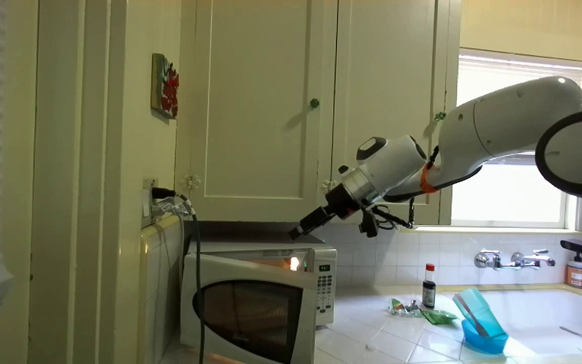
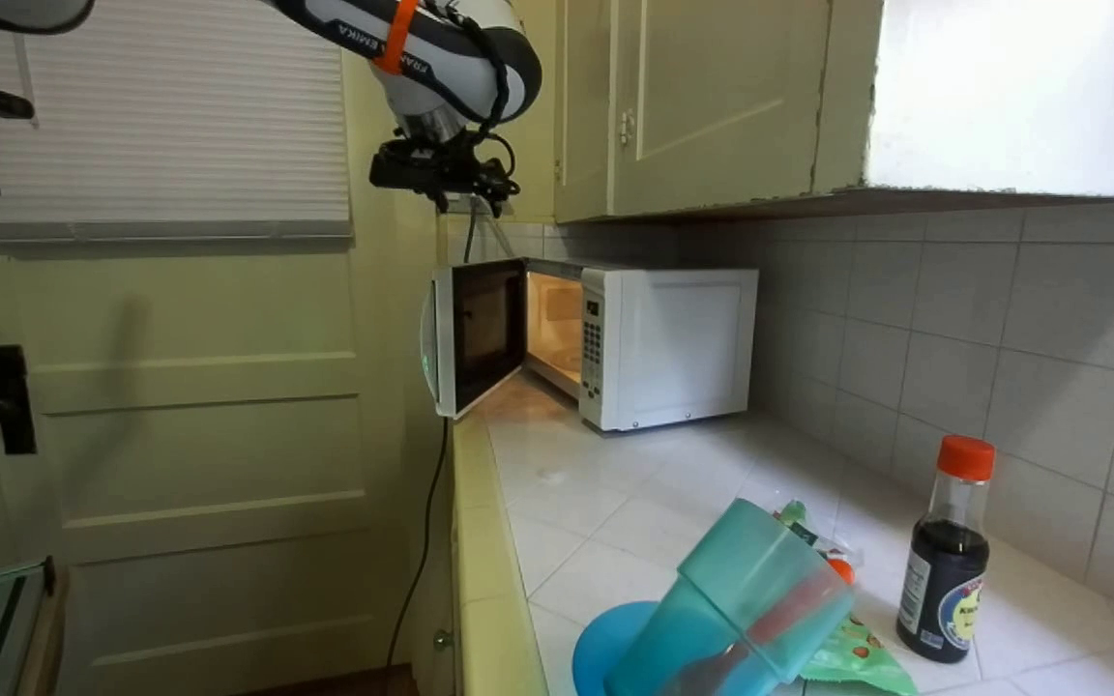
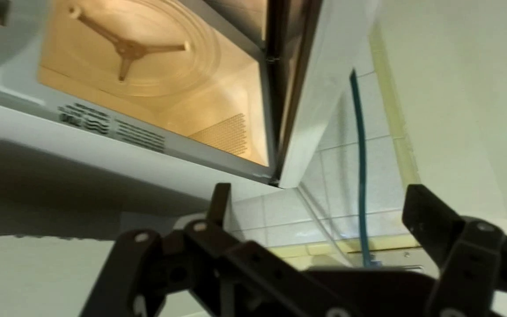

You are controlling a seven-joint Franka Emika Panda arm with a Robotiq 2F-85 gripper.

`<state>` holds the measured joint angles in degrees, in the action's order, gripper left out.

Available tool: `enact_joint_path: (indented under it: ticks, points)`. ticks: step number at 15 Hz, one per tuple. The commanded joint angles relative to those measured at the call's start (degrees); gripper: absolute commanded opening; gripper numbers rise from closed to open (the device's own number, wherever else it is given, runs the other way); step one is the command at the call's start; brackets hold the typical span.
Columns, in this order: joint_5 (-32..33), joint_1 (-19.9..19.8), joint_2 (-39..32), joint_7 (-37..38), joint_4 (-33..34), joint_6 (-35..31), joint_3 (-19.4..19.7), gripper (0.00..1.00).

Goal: Open the microwave

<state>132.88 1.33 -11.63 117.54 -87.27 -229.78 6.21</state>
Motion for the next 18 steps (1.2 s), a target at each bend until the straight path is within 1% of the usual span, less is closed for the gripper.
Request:
enact_joint_path:
  ticks: [1, 3, 4, 5, 7, 9, 11, 12, 13, 16, 18]
  points:
    - [9.8, 1.8, 1.7, 9.8, -2.2, 5.5, 3.2, 1.0]
    - [17.1, 3.4, 0.8, 17.2, -1.3, 6.6, 5.2, 1.0]
    - [11.3, 7.9, -0.3, 10.5, -4.9, 7.2, 14.7, 1.0]
    - [12.0, 9.5, -2.1, 11.8, -3.8, 6.7, 17.5, 1.0]
    - [11.6, 17.1, -5.8, 13.8, -0.8, 3.9, 26.6, 1.0]
    - [10.9, 19.7, -8.4, 15.0, 1.0, 0.9, 29.8, 1.0]
    - [11.6, 19.0, -8.4, 15.4, 1.6, -1.7, 26.9, 1.0]
    - [9.8, 18.6, -8.8, 13.8, 2.0, -3.6, 25.8, 1.0]
    - [10.7, 14.1, -8.5, 14.0, 2.7, -4.2, 19.3, 1.0]
    - [8.9, 10.3, -9.6, 12.5, 4.2, -8.9, 13.1, 1.0]
    - [7.8, 7.9, -10.5, 12.0, 5.2, -12.8, 9.9, 1.0]
